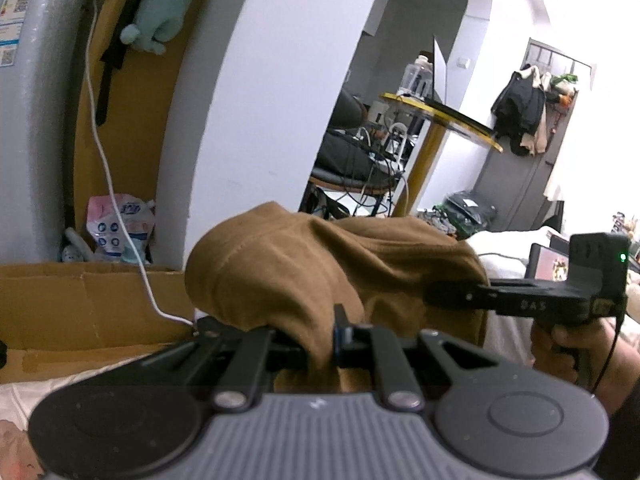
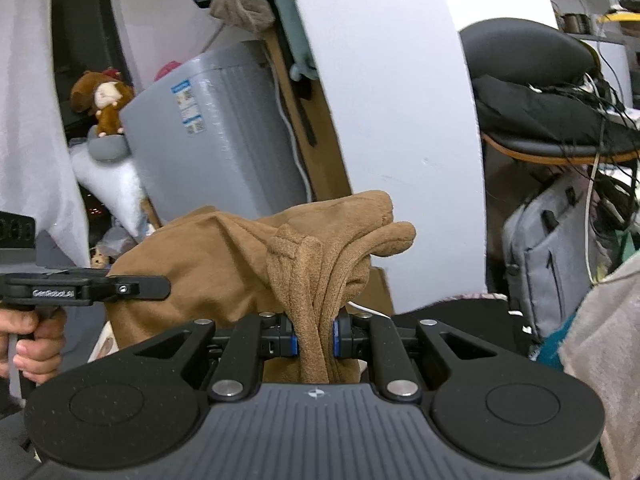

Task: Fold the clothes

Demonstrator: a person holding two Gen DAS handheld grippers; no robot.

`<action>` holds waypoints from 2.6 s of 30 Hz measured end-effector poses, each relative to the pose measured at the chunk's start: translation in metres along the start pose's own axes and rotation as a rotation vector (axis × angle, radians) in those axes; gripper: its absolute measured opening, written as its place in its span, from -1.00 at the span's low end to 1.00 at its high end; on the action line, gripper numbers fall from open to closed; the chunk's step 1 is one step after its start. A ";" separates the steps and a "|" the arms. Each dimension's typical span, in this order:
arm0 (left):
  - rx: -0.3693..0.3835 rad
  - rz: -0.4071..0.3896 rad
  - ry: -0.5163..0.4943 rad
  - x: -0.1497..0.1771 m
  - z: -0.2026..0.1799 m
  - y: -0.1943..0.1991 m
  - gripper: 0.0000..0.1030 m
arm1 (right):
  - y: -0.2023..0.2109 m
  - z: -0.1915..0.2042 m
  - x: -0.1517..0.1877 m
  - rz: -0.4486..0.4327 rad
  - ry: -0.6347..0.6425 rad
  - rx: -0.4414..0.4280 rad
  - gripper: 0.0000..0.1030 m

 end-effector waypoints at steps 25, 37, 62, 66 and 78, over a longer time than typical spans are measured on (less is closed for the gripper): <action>0.162 0.029 0.025 0.018 0.001 -0.092 -0.77 | -0.017 -0.090 0.018 -0.035 -0.095 0.126 -0.69; 0.186 0.019 0.039 0.023 0.007 -0.121 -0.77 | -0.038 -0.124 0.027 -0.038 -0.129 0.168 -0.69; 0.209 0.046 0.101 0.070 0.054 -0.198 -0.77 | -0.119 -0.189 0.071 -0.002 -0.162 0.232 -0.69; 0.190 0.034 0.147 0.076 0.071 -0.206 -0.77 | -0.130 -0.194 0.076 0.014 -0.151 0.226 -0.69; 0.128 0.045 0.163 0.085 0.107 -0.228 -0.77 | -0.170 -0.199 0.082 0.031 -0.140 0.228 -0.69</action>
Point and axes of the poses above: each gripper's, at about its wrist camera, not at the fingertips, and y roughly against the way its jaws point, z to its left, x to its underside, the point moved 9 cm from there along -y, roughly the way its jaws point, and after that the axes turned 1 degree about -z, right-handed, at the moved point
